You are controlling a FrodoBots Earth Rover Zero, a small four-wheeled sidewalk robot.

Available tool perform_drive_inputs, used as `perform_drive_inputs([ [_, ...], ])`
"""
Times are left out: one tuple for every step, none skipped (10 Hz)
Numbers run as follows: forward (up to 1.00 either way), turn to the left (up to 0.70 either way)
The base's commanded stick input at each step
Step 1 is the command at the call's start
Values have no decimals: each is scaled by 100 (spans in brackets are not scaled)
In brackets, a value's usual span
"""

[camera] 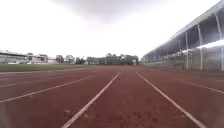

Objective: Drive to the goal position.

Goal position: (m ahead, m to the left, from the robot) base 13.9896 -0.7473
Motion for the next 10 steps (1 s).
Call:
perform_drive_inputs([
  [45,0],
  [45,0],
  [45,0],
  [45,0],
  [45,0],
  [45,0],
  [45,0],
  [45,0],
  [45,0],
  [45,0],
])
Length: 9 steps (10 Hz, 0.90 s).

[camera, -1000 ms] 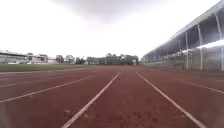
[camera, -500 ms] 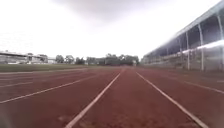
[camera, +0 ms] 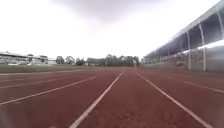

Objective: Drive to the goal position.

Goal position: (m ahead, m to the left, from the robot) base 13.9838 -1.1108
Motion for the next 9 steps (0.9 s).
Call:
perform_drive_inputs([
  [45,0],
  [45,0],
  [45,0],
  [45,0],
  [45,0],
  [45,0],
  [45,0],
  [45,0],
  [45,0],
])
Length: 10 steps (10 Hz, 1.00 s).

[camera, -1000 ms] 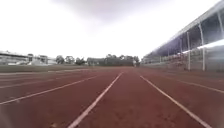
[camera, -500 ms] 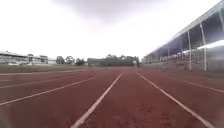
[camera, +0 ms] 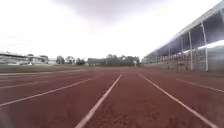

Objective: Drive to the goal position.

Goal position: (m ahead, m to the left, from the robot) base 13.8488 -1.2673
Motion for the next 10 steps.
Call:
perform_drive_inputs([
  [45,0],
  [45,0],
  [45,0],
  [45,0],
  [45,0],
  [45,0],
  [45,0],
  [45,0],
  [45,0],
  [45,0],
])
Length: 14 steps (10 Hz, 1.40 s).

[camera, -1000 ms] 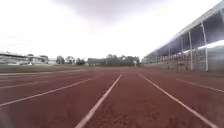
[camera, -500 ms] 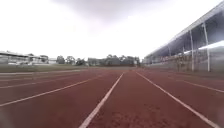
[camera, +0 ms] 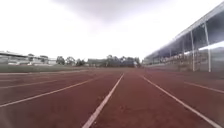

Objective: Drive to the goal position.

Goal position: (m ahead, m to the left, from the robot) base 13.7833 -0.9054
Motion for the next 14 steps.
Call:
perform_drive_inputs([
  [45,0],
  [45,0],
  [45,0],
  [45,0],
  [45,0],
  [45,0],
  [45,0],
  [45,0],
  [45,0],
  [45,0],
  [45,0],
  [45,0],
  [45,0],
  [45,0],
])
